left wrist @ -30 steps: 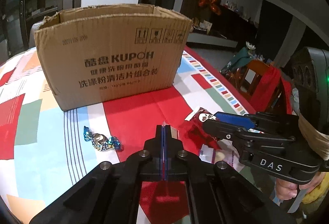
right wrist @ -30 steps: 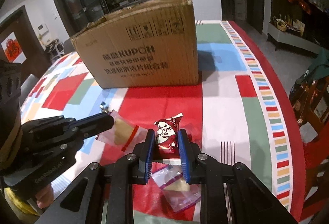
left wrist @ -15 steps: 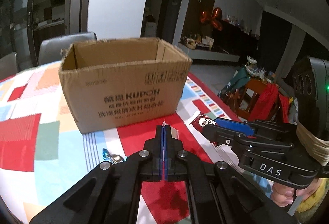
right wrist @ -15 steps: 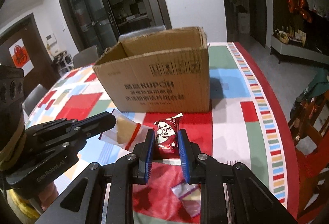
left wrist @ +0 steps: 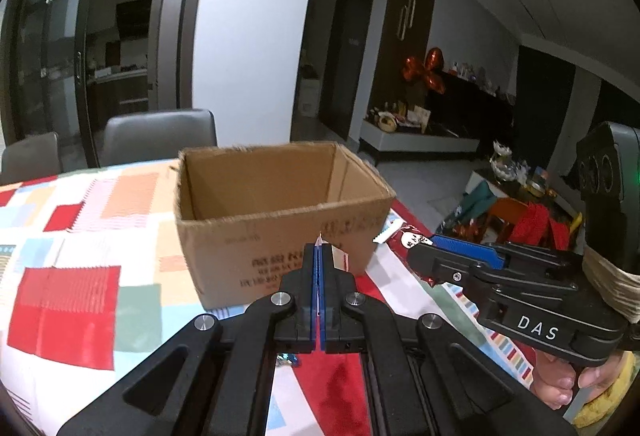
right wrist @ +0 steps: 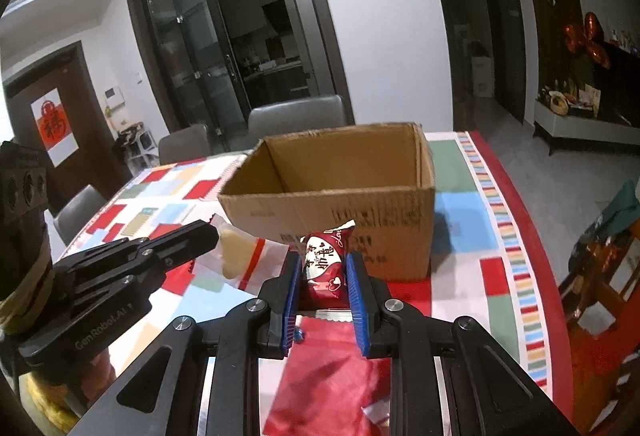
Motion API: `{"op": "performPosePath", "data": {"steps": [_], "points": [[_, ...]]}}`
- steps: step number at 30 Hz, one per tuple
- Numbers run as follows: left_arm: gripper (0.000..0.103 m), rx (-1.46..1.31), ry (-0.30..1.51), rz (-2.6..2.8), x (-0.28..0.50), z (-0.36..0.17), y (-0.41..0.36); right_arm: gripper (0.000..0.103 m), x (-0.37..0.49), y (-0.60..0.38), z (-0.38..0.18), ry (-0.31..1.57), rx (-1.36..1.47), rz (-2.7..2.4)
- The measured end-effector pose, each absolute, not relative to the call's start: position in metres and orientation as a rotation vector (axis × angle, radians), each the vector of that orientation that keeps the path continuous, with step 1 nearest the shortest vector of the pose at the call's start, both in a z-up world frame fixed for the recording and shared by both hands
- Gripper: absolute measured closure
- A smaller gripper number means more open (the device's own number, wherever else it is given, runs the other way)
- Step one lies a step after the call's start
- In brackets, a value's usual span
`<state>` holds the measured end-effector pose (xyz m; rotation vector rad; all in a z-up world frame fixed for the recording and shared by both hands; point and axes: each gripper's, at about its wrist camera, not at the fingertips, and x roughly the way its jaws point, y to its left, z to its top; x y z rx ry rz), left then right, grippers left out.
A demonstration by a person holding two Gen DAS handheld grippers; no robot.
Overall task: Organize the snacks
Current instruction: 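Carry both held packets into the cardboard box and open both tools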
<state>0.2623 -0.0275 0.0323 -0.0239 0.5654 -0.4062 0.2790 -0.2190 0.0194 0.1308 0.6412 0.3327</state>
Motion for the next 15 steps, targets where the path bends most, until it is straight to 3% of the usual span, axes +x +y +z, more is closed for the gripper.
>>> {"op": "performPosePath", "data": {"steps": [15], "points": [[0.101, -0.019, 0.489, -0.345, 0.285, 0.064, -0.011, 0.079, 0.299, -0.207, 0.054, 0.565, 0.104, 0.337]]}}
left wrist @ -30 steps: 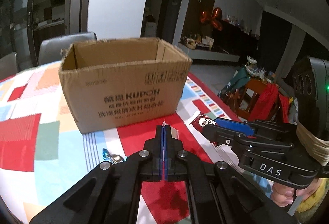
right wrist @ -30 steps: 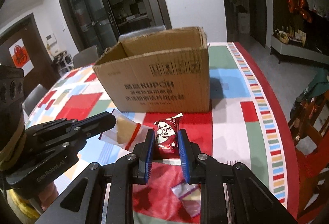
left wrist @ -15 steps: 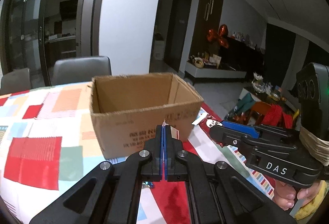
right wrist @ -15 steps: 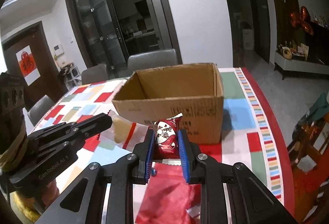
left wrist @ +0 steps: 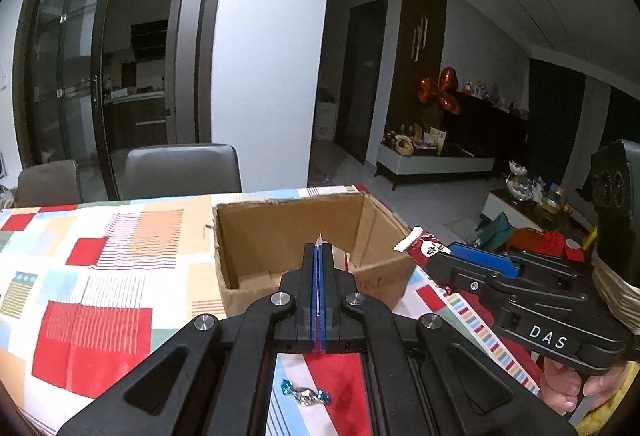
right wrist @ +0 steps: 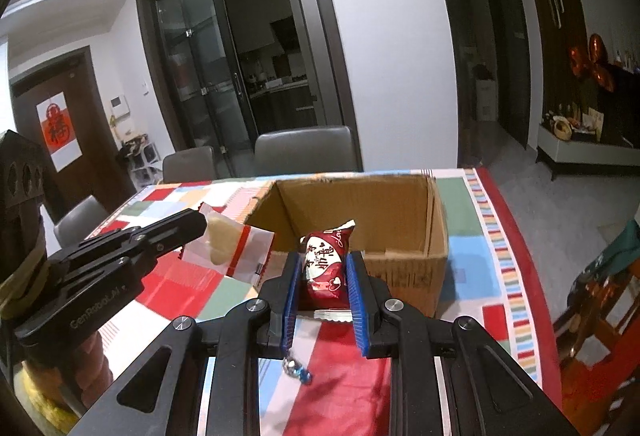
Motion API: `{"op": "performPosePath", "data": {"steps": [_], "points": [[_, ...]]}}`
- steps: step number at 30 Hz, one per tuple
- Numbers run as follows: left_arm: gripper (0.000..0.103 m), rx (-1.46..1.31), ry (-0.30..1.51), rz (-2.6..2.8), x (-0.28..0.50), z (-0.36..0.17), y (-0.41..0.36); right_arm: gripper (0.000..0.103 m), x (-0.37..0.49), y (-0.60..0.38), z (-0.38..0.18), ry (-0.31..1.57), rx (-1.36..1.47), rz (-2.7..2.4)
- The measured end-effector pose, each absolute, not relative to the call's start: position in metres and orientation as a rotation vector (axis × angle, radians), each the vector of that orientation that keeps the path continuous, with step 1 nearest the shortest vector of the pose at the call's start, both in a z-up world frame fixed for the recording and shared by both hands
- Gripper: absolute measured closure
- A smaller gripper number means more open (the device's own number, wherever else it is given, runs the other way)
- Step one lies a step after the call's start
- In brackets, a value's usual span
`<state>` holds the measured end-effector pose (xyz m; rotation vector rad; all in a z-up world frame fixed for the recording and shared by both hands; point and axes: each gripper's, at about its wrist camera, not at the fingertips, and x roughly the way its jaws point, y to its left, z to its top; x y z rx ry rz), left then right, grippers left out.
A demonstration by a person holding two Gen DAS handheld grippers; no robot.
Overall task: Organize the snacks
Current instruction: 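Carry both held packets into the cardboard box and open both tools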
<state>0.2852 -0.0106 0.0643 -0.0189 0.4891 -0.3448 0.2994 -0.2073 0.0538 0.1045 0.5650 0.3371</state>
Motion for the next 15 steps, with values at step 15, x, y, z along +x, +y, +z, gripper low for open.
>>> {"op": "performPosePath", "data": {"steps": [15], "points": [[0.101, -0.014, 0.485, -0.319, 0.327, 0.065, -0.006, 0.079, 0.346, -0.201, 0.058, 0.579, 0.067, 0.338]]}}
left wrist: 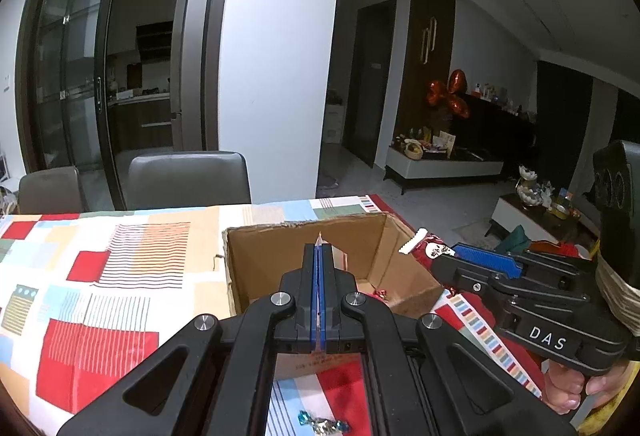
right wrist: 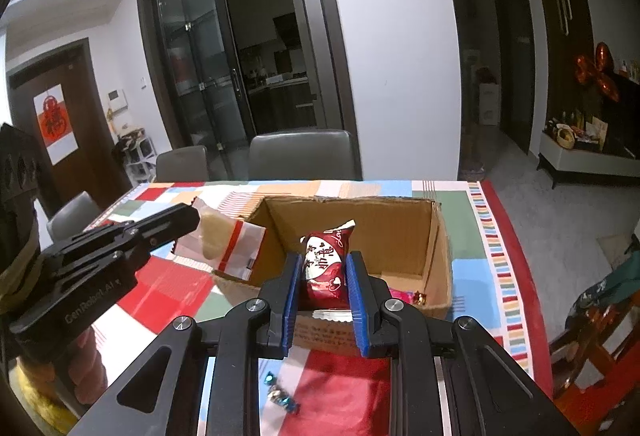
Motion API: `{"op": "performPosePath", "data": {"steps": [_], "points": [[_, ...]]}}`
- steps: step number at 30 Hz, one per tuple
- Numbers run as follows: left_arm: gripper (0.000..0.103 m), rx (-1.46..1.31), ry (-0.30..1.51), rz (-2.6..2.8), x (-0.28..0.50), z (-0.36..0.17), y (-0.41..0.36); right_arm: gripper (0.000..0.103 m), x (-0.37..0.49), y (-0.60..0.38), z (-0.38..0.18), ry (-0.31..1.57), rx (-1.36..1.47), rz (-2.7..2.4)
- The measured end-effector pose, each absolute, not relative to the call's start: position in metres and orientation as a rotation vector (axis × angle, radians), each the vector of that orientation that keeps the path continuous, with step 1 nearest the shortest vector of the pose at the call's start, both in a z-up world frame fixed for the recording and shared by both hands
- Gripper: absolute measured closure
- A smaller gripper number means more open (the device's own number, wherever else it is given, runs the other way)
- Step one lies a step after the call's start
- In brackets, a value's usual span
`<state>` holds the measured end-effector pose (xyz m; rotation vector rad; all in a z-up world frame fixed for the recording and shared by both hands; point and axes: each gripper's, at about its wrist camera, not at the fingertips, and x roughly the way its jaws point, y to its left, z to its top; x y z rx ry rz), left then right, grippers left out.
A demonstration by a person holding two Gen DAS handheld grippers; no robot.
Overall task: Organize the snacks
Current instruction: 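Carry both held packets into the cardboard box and open both tools, then move both open tools back toward the blue candy and clear cake bag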
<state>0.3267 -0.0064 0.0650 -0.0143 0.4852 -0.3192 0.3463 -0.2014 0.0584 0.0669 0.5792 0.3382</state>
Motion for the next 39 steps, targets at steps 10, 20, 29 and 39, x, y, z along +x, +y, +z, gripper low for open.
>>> {"op": "performPosePath", "data": {"steps": [10, 20, 29, 39], "points": [[0.1, 0.025, 0.511, -0.302, 0.361, 0.056, -0.014, 0.079, 0.38, -0.202, 0.046, 0.605, 0.056, 0.328], [0.064, 0.065, 0.541, -0.263, 0.37, 0.047, -0.018, 0.06, 0.39, -0.207, 0.036, 0.625, 0.055, 0.277], [0.059, 0.013, 0.53, -0.217, 0.331, 0.05, -0.012, 0.058, 0.362, -0.207, 0.042, 0.611, 0.032, 0.292], [0.054, 0.042, 0.518, -0.169, 0.282, 0.045, -0.012, 0.056, 0.319, -0.219, 0.039, 0.622, 0.063, 0.28]]}}
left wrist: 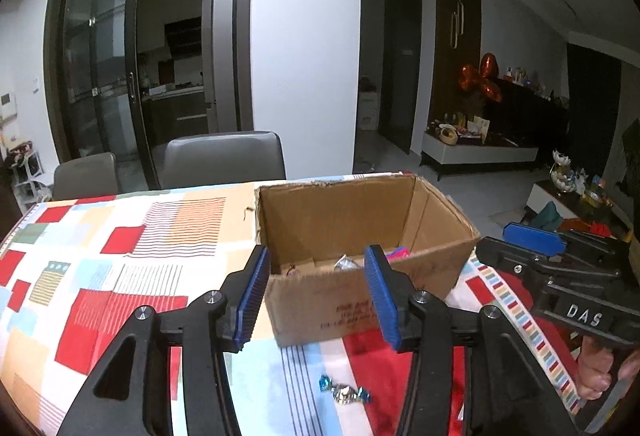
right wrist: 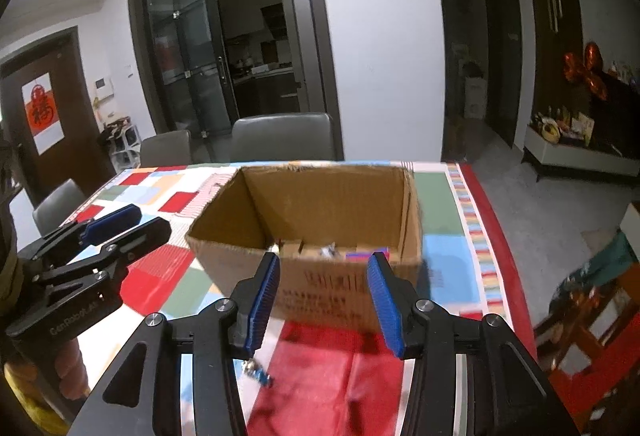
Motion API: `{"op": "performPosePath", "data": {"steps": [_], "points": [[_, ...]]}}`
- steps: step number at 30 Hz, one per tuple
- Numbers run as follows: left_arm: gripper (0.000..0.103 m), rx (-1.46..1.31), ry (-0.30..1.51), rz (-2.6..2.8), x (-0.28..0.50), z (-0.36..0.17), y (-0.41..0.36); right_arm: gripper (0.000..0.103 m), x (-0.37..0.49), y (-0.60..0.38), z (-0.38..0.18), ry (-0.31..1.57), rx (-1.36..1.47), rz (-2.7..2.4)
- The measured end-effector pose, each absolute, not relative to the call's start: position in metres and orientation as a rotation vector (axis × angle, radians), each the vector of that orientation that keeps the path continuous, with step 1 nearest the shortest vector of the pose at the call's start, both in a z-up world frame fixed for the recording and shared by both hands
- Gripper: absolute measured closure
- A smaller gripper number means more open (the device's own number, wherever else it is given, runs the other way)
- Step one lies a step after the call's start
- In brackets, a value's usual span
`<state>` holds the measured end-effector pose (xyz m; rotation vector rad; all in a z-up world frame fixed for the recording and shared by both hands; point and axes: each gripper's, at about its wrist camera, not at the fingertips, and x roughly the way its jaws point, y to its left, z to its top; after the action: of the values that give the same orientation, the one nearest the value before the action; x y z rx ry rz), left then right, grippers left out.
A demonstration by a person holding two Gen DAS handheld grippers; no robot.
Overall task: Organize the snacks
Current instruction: 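Move both open tools back toward the blue candy and clear cake bag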
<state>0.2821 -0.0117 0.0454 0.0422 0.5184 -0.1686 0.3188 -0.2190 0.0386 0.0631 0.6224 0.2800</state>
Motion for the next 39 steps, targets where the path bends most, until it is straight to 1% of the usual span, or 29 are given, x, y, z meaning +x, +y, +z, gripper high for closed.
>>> {"op": "performPosePath", "data": {"steps": [3, 7, 12, 14, 20, 24, 28, 33, 39], "points": [[0.054, 0.036, 0.527, -0.168, 0.271, 0.039, -0.011, 0.056, 0.309, -0.226, 0.033, 0.646, 0.131, 0.262], [0.054, 0.029, 0.543, -0.178, 0.259, 0.026, -0.009, 0.048, 0.292, -0.231, 0.021, 0.656, 0.165, 0.209], [0.054, 0.022, 0.564, -0.187, 0.246, 0.008, -0.009, 0.044, 0.271, -0.24, -0.002, 0.686, 0.222, 0.156], [0.054, 0.02, 0.57, -0.193, 0.24, 0.0, -0.009, 0.041, 0.265, -0.241, -0.01, 0.692, 0.219, 0.143], [0.054, 0.017, 0.568, -0.198, 0.225, -0.015, -0.011, 0.04, 0.238, -0.243, -0.036, 0.689, 0.163, 0.069], [0.054, 0.051, 0.558, -0.192, 0.216, -0.025, -0.013, 0.04, 0.222, -0.248, -0.044, 0.661, 0.179, 0.007], [0.054, 0.072, 0.58, -0.205, 0.214, -0.039, -0.015, 0.037, 0.21, -0.25, -0.055, 0.657, 0.16, -0.037], [0.054, 0.077, 0.618, -0.209, 0.215, -0.057, -0.016, 0.037, 0.201, -0.251, -0.077, 0.712, 0.159, -0.062], [0.054, 0.054, 0.689, -0.226, 0.226, -0.08, -0.02, 0.037, 0.203, -0.252, -0.105, 0.818, 0.146, -0.048]]}}
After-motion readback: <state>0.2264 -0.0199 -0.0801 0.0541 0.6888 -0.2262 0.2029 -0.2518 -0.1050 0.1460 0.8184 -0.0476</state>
